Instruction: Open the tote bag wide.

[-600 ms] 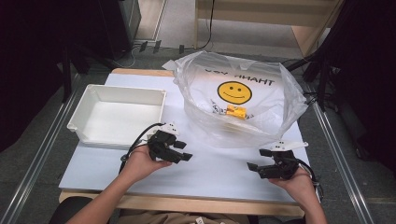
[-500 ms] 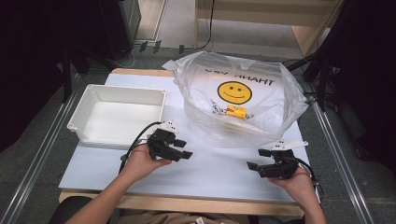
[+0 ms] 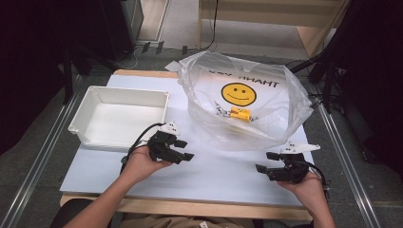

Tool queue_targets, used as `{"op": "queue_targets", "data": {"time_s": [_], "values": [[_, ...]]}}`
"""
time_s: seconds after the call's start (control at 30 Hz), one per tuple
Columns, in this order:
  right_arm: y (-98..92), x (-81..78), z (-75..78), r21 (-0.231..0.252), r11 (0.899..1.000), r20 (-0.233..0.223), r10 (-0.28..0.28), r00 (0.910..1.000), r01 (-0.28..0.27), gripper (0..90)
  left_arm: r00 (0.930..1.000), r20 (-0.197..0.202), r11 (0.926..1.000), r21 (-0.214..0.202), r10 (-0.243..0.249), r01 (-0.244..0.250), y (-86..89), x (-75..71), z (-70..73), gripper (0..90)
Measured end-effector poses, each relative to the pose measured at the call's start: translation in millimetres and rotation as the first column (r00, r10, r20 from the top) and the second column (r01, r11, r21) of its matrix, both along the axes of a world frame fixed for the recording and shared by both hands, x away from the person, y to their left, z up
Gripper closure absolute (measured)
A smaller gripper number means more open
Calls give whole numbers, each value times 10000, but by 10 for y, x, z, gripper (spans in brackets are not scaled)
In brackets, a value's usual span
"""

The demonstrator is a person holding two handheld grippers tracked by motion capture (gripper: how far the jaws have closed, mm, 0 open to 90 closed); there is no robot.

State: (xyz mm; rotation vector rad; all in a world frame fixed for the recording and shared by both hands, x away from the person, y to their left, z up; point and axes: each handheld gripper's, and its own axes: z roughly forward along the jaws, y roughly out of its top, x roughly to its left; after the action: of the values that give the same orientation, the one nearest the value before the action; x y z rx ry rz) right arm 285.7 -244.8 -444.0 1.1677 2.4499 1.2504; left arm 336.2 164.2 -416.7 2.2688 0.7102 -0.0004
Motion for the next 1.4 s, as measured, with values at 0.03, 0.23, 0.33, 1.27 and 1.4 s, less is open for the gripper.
{"op": "queue_targets", "data": {"time_s": [0.03,0.23,0.33,1.27,1.4], "values": [[0,0,0,0,10000,0,0,10000,0,318,10000,0,10000,0,0,0,0,0,0,415],[-42,-62,49,178,9998,243,-69,9997,65,323,10000,38,10000,3,45,-45,8,0,6,414],[-53,-74,54,184,9998,279,17,9996,-22,330,10000,24,10000,6,75,-75,14,1,10,415],[-250,-66,126,670,9973,221,296,9993,-310,407,9995,-278,9998,-137,-135,131,23,10,172,502],[-292,-37,183,728,9961,275,471,9985,-489,446,9994,-202,9996,-38,-273,272,22,-14,249,523]]}}
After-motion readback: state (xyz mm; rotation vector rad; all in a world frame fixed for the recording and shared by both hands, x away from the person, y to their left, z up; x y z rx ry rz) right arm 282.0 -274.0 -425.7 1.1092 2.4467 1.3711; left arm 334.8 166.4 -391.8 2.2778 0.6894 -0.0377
